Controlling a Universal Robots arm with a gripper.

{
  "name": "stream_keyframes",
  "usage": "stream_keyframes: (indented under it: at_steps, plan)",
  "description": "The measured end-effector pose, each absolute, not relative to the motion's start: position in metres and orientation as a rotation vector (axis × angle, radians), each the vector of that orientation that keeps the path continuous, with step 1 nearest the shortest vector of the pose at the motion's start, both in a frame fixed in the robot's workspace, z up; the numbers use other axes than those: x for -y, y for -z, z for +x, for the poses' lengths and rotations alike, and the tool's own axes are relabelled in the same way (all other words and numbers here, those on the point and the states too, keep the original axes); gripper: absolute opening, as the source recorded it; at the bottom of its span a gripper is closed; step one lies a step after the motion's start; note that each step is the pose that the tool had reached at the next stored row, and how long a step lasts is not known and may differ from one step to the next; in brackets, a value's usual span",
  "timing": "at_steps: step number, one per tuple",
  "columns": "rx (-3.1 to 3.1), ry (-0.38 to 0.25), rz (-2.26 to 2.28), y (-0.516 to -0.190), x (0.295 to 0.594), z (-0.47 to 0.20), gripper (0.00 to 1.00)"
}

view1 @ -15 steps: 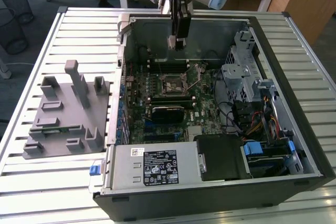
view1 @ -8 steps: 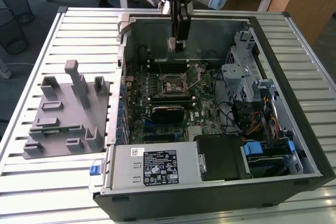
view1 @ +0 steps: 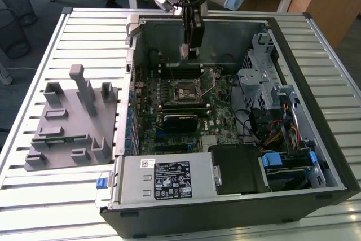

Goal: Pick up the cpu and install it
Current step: 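Place the cpu into insertion slot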

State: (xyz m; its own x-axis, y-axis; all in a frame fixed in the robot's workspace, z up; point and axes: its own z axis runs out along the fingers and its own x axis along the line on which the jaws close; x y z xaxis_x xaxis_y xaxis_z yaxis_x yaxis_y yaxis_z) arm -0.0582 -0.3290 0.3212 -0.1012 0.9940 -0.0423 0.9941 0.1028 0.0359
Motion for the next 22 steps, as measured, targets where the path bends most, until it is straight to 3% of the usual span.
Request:
stream_keyframes:
  at_steps: [22]
  plan:
    - [-2.277, 0.003, 2.083, -0.296, 0.329, -0.058, 0.53]
